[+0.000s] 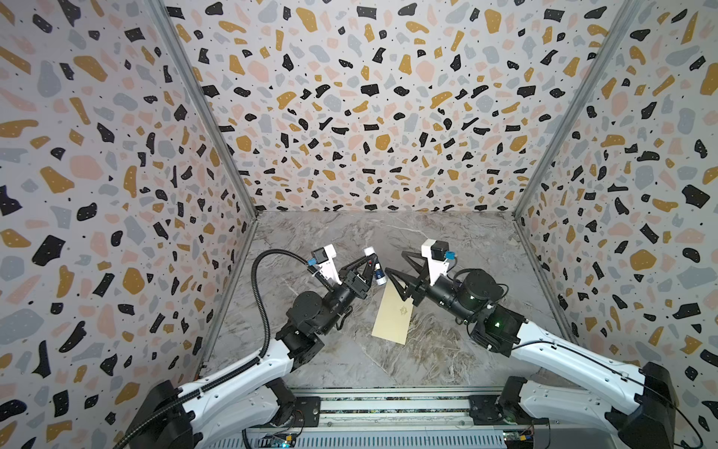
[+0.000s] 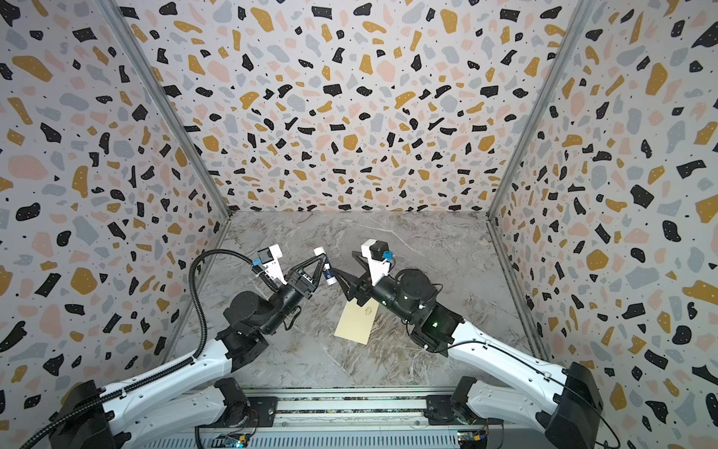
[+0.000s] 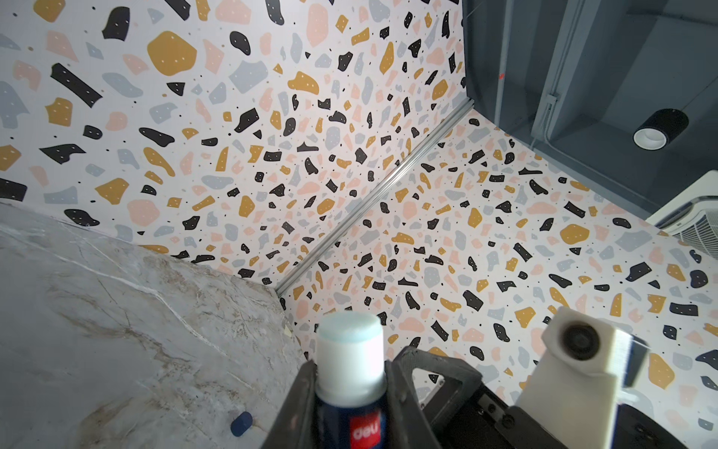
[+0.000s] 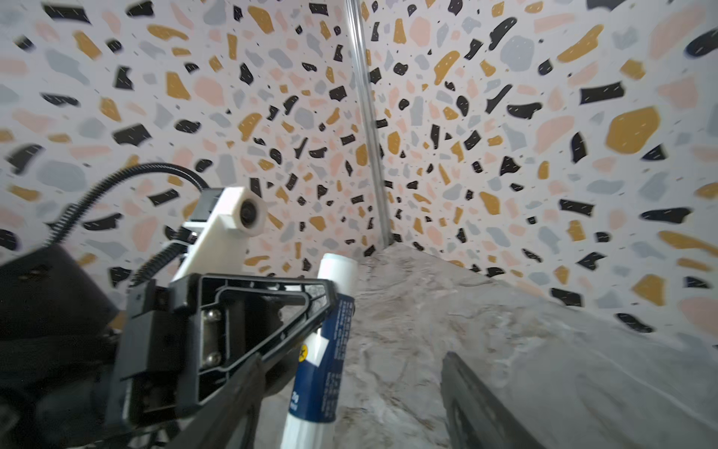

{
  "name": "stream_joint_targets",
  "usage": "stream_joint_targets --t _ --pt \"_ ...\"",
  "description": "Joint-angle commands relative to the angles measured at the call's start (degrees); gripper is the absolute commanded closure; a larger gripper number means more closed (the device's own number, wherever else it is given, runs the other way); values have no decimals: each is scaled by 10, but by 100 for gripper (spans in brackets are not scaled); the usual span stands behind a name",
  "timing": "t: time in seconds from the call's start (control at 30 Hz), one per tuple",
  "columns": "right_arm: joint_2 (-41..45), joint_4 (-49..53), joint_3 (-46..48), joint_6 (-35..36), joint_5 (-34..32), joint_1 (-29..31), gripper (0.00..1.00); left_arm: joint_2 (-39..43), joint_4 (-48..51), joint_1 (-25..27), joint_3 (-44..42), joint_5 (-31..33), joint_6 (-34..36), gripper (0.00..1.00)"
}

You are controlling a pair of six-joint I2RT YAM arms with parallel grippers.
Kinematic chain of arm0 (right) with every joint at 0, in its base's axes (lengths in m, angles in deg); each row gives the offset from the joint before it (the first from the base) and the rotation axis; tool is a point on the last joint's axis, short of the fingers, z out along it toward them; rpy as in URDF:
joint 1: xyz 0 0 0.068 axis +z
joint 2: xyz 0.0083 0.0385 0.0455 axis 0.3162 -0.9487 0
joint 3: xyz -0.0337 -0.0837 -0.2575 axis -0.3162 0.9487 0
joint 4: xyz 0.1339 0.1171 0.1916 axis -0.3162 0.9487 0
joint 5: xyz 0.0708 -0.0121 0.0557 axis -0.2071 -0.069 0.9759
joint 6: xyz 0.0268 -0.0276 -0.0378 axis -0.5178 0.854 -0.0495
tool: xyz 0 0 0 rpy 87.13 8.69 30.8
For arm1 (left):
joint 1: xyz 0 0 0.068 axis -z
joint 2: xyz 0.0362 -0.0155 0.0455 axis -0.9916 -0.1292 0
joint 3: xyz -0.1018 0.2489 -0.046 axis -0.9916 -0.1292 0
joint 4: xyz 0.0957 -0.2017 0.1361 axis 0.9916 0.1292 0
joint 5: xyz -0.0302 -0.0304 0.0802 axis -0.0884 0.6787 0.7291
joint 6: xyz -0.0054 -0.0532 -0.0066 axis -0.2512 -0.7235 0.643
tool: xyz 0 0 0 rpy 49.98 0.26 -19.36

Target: Place the letter into the envelope and seal it

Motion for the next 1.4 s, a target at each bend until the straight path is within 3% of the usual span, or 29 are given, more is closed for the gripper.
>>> stream_joint_targets --t 0.0,0.1,0.33,1.37 --pt "-5 -127 36 -188 184 -36 27 9 -36 2 22 -18 -17 100" --pt "-26 -195 62 -267 234 -53 26 9 -42 2 22 -19 -20 100" --pt "-65 -300 98 -356 275 -53 30 9 -47 3 22 -18 -24 100" --pt "-118 -315 70 -367 237 -56 42 10 -49 3 22 -20 -32 100"
